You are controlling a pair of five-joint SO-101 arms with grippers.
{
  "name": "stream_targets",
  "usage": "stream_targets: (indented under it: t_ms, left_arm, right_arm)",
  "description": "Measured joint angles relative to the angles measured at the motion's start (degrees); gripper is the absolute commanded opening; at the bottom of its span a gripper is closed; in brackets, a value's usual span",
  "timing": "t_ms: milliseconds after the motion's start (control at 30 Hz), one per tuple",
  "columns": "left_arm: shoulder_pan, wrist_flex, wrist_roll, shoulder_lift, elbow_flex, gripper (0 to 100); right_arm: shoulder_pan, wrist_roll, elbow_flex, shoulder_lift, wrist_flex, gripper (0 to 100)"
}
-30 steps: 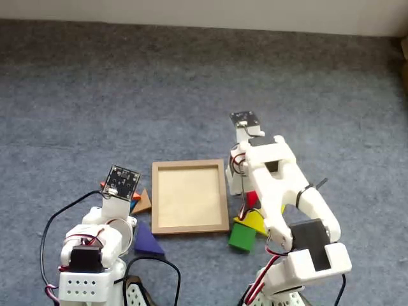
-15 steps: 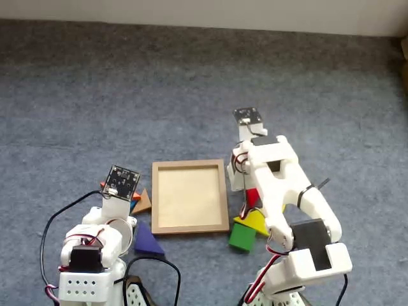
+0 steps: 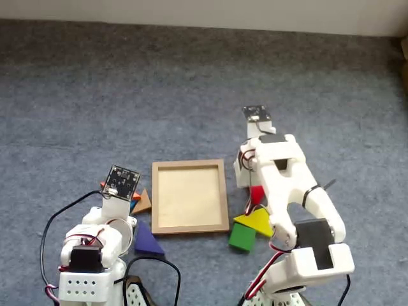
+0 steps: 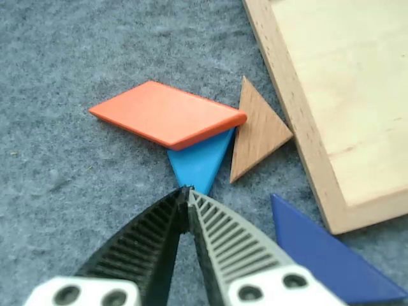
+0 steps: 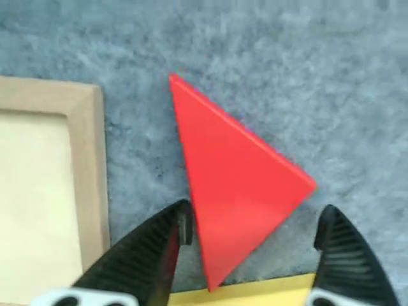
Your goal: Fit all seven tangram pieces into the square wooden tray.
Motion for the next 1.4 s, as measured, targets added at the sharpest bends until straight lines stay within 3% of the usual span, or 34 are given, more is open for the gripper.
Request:
stream_targets:
  t_ms: [300,567,800,1200,1400]
  left_arm:
    - [0.00,0.00,0.00,0.00,0.00,1]
    - [0.00,0.00,0.00,0.00,0.00,1]
    - [0.00,0.00,0.00,0.00,0.00,1]
    - [0.00,0.00,0.00,0.00,0.00,1]
    - [0.00,0.00,0.00,0.00,0.00,1]
  right_arm:
    - [0.35,3.78,-2.11,1.93,-0.18,36.4]
    - [0.35,4.40,-5.98,9.41,1.05,36.4]
    - [0.35,4.40,-7.47,10.20,2.73,30.6]
    - [0.35,4.40,-9.67,11.08,2.81,30.0]
    - [-0.18,9.23,-9.85,11.08,2.81,29.9]
